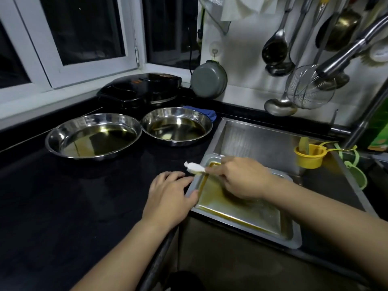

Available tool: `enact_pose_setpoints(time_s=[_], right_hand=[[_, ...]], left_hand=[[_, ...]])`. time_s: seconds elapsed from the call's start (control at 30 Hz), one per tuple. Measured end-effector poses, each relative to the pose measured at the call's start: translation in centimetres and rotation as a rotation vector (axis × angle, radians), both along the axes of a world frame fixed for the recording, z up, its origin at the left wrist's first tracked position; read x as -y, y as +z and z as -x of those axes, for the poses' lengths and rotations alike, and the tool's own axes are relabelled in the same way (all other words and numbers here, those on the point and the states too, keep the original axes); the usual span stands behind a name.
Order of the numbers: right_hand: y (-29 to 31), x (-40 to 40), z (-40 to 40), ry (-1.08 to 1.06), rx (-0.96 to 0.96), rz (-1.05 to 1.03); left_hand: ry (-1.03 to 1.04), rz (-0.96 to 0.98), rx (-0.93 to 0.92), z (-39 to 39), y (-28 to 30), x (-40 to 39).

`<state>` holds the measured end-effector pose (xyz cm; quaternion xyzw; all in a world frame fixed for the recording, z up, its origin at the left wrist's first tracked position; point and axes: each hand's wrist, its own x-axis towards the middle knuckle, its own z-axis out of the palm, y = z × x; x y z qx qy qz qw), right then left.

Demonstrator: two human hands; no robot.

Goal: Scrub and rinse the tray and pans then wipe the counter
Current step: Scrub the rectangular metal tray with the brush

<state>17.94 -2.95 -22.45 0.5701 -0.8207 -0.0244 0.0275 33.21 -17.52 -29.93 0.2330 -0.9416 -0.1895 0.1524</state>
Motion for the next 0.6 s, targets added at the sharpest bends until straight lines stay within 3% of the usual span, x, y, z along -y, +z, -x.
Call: enact_pose_setpoints(time_s=[0.17, 0.33, 0.47, 0.6], right_hand=[[0.8, 2.3, 3.1, -0.235, -0.019, -0.028], [-1.2, -0.3, -1.5, -0.066, 0.116, -0.004], [-0.4, 0.5, 1.9, -0.205, -0.001, 0.034], [-1.0, -0.4, 0.0, -0.189, 0.01, 0.097]], left_hand=[[0.015, 0.005, -0.011, -0.1, 0.0, -0.2], [0.018, 0.024, -0.011, 0.1, -0.2, -0.2], [0.029, 0.012, 0.007, 0.1, -0.1, -0.4], [0.033, 0.01, 0.009, 0.1, 0.0, -0.4]])
